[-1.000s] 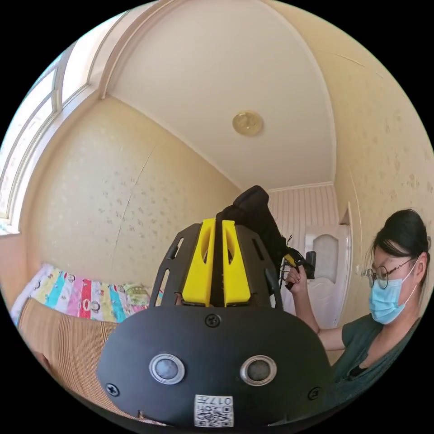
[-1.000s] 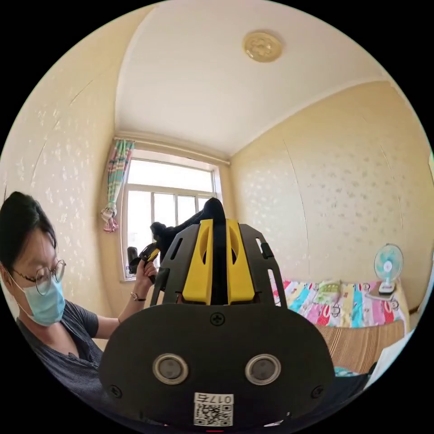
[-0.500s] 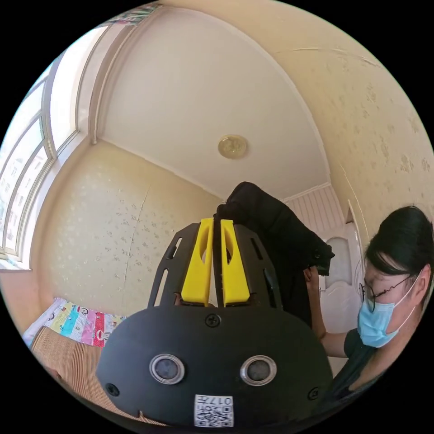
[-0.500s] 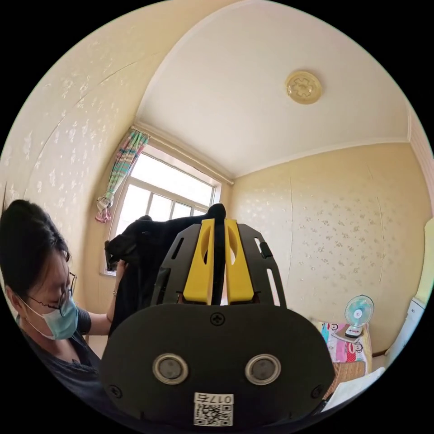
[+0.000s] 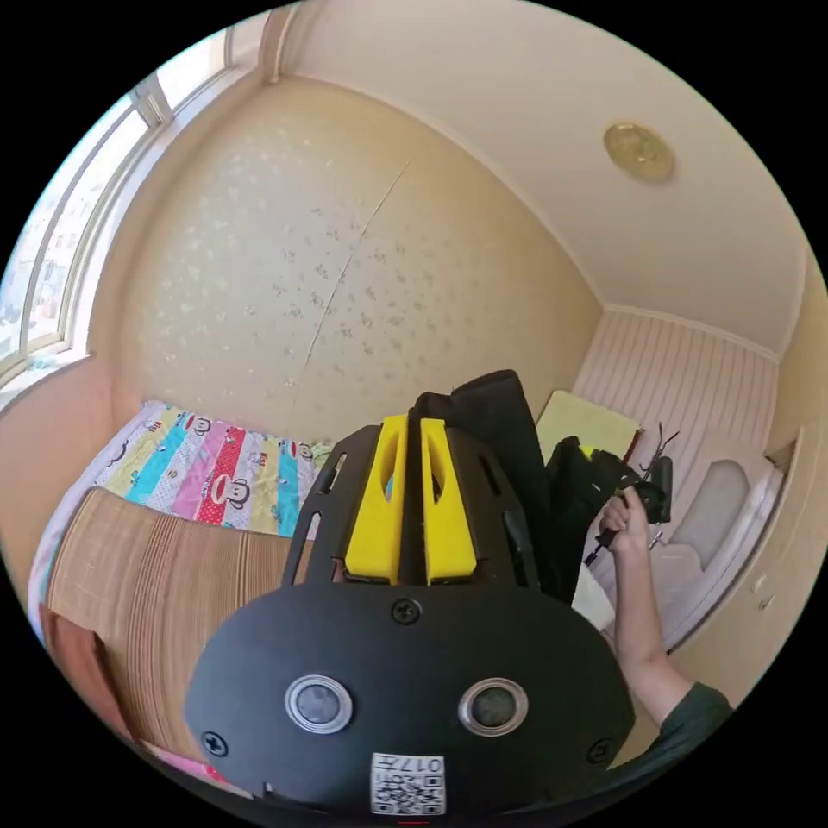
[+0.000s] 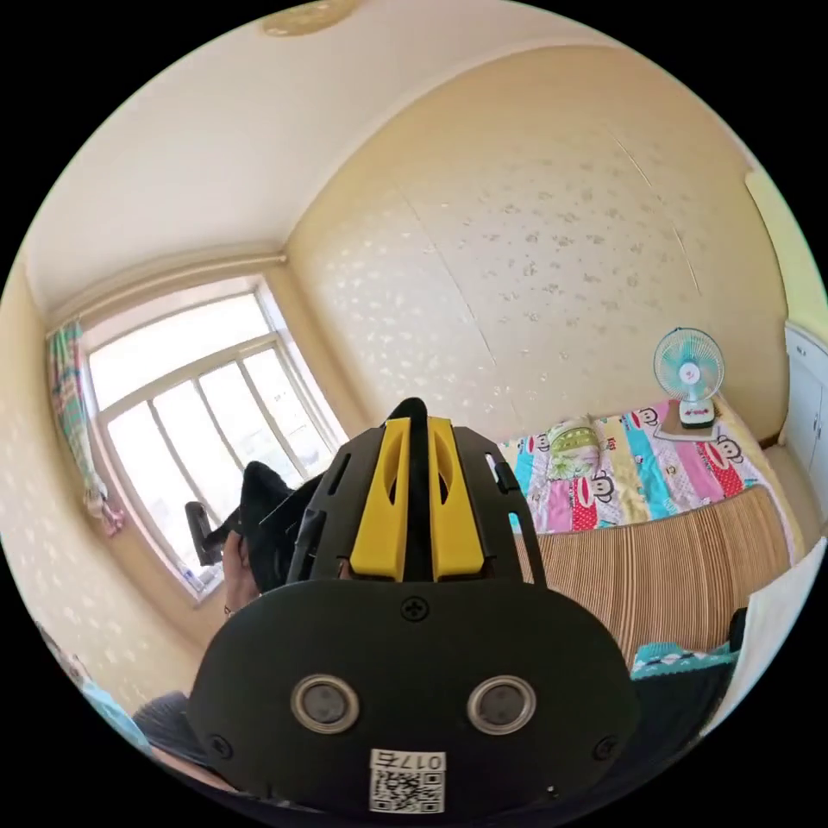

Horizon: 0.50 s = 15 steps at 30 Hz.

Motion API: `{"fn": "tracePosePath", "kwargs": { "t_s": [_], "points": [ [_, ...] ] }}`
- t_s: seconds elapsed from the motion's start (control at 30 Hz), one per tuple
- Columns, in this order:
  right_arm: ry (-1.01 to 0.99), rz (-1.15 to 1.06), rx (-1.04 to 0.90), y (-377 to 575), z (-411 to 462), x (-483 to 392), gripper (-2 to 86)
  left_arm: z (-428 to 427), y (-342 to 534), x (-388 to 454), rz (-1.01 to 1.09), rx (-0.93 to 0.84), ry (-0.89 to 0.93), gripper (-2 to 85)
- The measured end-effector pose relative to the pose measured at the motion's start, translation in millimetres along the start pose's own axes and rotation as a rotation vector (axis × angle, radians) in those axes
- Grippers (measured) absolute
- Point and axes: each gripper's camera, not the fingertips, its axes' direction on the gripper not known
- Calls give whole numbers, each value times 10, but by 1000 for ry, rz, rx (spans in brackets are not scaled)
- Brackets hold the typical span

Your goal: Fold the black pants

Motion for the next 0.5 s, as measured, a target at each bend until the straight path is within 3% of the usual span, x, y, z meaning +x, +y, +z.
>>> {"fn": "tracePosePath", "kwargs": {
  "t_s": [0.07, 0.13, 0.2, 0.33, 0.5],
  "points": [
    [121, 73, -18, -217, 352, 369, 16, 1021, -445, -711, -36, -175, -241, 31],
    [121, 192, 28, -29, 533, 711, 14, 1456, -262, -1181, -70, -270, -379, 51],
    [-16, 147, -41, 445, 892, 1097, 13, 1790, 231, -1529, -22, -291, -326, 63],
    [-23, -18, -344, 1762, 1493, 1665, 13, 2438, 2224, -2269, 127, -554, -270, 66],
    [38, -74, -727, 4243, 1755, 2215, 18, 2154, 4619, -3065, -12, -821, -194, 93]
  ]
}}
